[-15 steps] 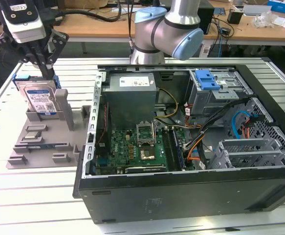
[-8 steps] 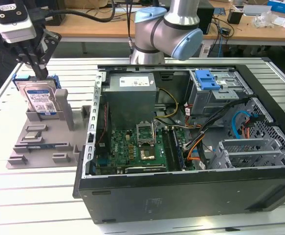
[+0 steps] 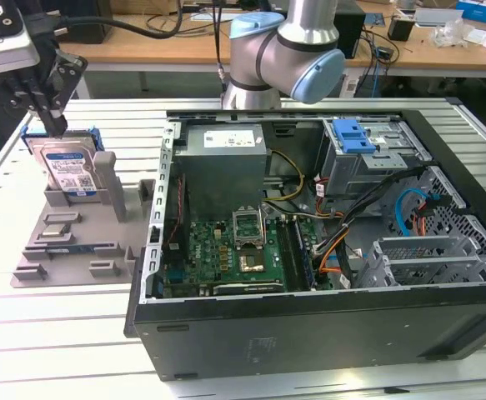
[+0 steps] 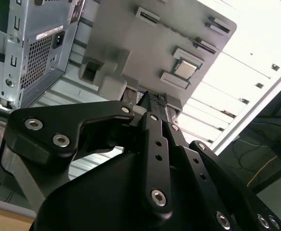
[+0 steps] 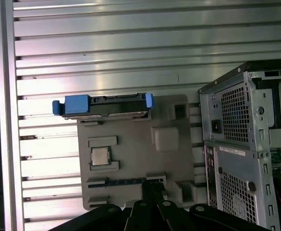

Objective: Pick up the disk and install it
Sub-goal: 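Reach for the disk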

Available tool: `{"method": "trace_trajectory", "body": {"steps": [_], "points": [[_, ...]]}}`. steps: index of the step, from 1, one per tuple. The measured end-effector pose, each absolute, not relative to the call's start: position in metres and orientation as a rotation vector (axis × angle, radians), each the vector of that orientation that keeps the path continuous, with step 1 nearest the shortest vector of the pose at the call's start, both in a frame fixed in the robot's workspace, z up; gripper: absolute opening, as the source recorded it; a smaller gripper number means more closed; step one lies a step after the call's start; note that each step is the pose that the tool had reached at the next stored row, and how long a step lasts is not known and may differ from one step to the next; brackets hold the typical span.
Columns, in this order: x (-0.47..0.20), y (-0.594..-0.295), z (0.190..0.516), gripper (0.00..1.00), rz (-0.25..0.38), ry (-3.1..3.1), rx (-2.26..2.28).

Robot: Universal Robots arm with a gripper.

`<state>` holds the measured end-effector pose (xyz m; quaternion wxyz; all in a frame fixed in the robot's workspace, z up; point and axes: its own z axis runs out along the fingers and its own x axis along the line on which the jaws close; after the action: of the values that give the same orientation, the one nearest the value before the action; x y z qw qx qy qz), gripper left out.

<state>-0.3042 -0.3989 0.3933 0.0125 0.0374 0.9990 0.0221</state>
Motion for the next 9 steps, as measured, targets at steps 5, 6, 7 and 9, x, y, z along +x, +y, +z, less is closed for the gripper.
{"method": "trace_trajectory", "body": {"steps": [5, 6, 7, 9], "points": [[-0.317, -0.399, 0.393, 0.11, 0.069, 3.114, 0.117], [-0.32, -0.399, 0.393, 0.11, 0.069, 3.114, 0.117], [-0.323, -0.399, 0.393, 0.11, 0.069, 3.114, 0.117], [-0.329, -0.399, 0.393, 0.11, 0.069, 3.114, 0.117]]}}
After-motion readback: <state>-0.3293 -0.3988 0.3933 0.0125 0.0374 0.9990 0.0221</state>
